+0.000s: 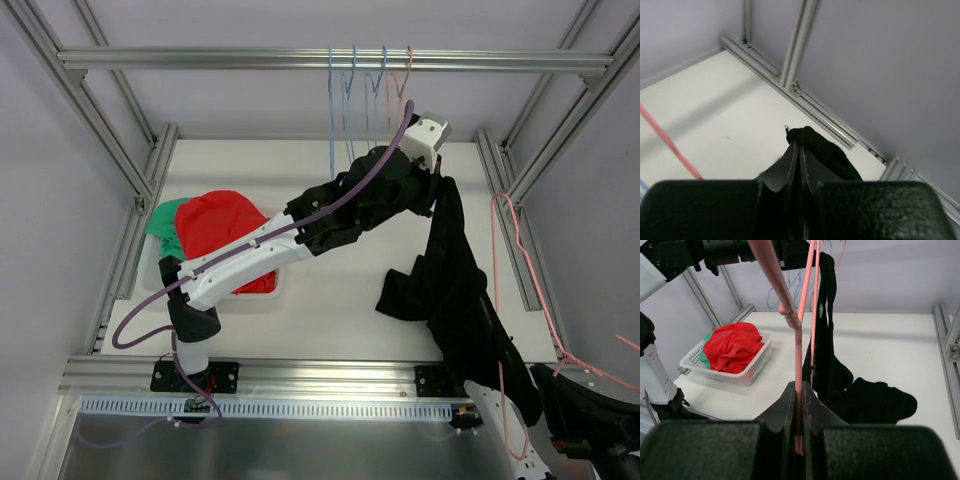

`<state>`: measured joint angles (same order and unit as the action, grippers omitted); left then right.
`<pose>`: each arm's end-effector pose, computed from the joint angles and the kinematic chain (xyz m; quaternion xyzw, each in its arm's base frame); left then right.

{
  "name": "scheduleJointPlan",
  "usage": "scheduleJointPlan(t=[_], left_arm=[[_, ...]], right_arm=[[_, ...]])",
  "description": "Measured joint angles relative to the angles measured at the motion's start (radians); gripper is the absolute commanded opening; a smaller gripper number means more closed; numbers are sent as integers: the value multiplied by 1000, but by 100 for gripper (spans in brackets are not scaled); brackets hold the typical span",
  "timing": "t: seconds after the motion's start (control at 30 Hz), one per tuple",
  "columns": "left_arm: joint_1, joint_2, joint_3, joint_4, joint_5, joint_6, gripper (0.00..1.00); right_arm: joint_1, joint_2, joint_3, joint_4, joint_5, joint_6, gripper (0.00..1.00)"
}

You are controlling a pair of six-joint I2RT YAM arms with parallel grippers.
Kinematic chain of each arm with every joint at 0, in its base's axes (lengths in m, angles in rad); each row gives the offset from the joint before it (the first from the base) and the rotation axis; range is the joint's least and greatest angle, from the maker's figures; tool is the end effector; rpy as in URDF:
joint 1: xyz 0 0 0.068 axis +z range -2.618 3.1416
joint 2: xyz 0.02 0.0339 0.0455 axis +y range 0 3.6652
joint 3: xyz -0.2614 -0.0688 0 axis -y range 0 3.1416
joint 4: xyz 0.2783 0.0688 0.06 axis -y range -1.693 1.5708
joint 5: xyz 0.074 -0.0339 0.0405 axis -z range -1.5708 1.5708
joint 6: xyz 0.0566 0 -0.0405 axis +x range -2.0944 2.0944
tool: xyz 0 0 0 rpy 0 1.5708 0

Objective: Remove the tank top from the hanger

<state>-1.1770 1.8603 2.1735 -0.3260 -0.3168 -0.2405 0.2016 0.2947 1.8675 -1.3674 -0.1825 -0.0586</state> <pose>0.1961 -0.4260 0.5052 0.2183 0.6771 -0.3663 0.5998 -0.1625 -0.0227 0.4940 -0.1516 0.6138 0.1125 0.7666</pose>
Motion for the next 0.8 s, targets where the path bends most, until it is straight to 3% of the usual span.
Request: scheduleJointPlan(t=[0.1,0.2,0.37,0.47,0.57,0.7,0.8], left_arm=[[0,7,-1,0,102,-14,0],[-2,8,-26,12,225,-15,0],[-71,-76,-335,115,347,-13,0],[-131,-105,-518,176,379,-18,0],[-178,-114,-673,230,381,-50,0],[-183,-115,-792,262,271,-115,0],[-175,-127,-849,291,194,-158,0]], right_arm=[[13,-35,-33,16,65,11,0],[16,-128,-259,199,123,29,0],[16,-185,-770,746,230,48,0],[16,-105,-911,1016,288,29,0],[16,24,-930,1207,338,-24,1],[16,149,-761,1074,377,-67,0],[16,119,-671,912,378,-67,0]])
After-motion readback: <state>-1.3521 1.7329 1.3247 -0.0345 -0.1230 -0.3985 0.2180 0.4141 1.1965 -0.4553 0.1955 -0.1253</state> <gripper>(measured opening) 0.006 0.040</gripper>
